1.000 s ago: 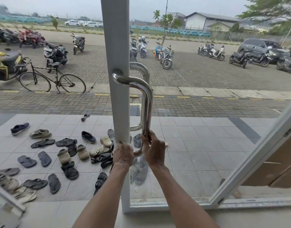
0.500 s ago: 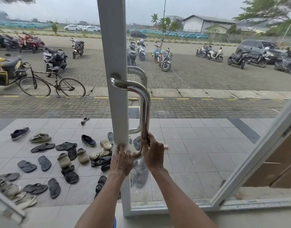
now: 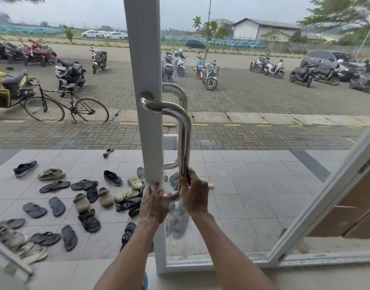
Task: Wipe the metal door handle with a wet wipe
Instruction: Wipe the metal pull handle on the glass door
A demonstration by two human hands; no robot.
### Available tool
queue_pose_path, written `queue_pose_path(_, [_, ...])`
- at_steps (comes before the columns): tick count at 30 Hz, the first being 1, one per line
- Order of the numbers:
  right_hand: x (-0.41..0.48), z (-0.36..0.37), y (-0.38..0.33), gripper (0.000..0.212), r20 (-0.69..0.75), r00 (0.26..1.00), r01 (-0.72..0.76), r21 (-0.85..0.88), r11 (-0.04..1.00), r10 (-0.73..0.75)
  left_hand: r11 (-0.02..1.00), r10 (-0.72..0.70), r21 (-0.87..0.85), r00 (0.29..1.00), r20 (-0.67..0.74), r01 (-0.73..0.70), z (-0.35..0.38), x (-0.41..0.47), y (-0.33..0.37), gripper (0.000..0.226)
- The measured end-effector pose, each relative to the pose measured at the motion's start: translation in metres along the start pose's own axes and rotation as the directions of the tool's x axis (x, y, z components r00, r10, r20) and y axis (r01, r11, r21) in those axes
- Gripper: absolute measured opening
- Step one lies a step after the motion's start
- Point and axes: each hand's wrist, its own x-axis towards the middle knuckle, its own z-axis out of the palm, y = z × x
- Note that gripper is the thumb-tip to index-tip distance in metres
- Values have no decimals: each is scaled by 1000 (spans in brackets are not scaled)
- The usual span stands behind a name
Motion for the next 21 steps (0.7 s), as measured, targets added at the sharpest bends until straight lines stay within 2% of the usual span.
queue_pose_path(3, [-3,1,-4,27,-23,1000,-3,9,1000,3,999,4,-54,997,-80,-8,0,-16,7,46])
queue_pose_path(6, [-3,1,-4,26,-8,1000,-20,8,1000,20,995,-35,-98,983,-179,17,-9,-21,11,49])
queue_pose_path(12, [-1,1,-2,27,-10,1000,-12,-6,1000,12,984,-135,-137,979,-153,114,-24,-7,8,43])
queue_pose_path(16, [-1,0,-2,29,-6,1000,-4,6,1000,4,989,-62,-147,978,-199,33,-29,-7,7,29])
queue_pose_path(21, [-1,1,0,30,-8,1000,0,8,1000,1,984,-47,-179,974,-223,6,-27,-10,5,30])
